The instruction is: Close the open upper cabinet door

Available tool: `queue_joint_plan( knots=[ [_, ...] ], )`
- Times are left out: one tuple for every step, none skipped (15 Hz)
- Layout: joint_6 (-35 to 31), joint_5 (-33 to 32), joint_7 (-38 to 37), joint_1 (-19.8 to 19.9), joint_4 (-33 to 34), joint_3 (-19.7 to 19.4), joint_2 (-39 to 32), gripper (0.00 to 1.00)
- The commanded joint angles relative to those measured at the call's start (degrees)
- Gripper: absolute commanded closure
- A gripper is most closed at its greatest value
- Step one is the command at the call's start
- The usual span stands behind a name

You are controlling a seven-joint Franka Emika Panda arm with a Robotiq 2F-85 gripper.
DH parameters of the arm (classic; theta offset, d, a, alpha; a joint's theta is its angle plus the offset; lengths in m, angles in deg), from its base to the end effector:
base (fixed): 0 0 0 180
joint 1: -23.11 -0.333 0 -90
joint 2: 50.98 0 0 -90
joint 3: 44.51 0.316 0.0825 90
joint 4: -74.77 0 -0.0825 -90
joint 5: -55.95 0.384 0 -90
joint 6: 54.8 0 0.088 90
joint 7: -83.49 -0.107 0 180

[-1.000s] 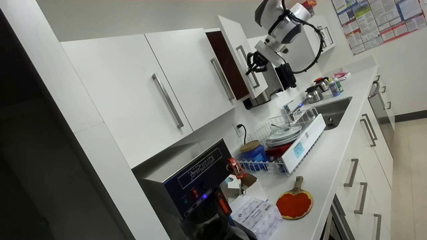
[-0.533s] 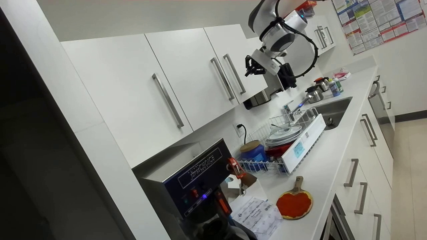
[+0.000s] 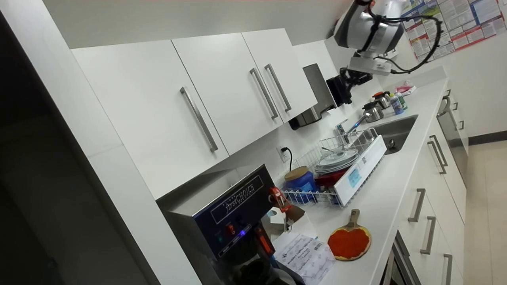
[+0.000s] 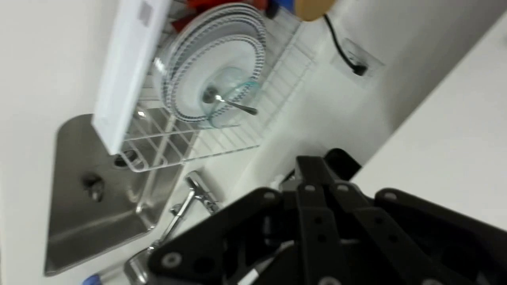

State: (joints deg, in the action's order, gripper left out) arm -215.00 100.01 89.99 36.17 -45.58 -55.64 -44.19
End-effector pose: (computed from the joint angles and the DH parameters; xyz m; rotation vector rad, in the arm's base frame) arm 0.4986 -0.2642 0.5551 -2.2737 1.1564 -1.2000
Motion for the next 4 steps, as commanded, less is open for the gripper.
queue_joint_plan(
  knots=[
    [8.9, -16.4, -8.9, 10.9, -5.3, 4.1, 4.6, 1.00],
    [12.6, -21.8, -11.7, 14.3, -5.1, 5.6, 5.2, 1.00],
    [17.1, -27.0, -14.7, 16.8, -4.5, 6.7, 6.1, 1.00],
    [22.5, -32.4, -18.3, 16.1, -3.4, 5.6, 7.5, 1.00]
  ],
)
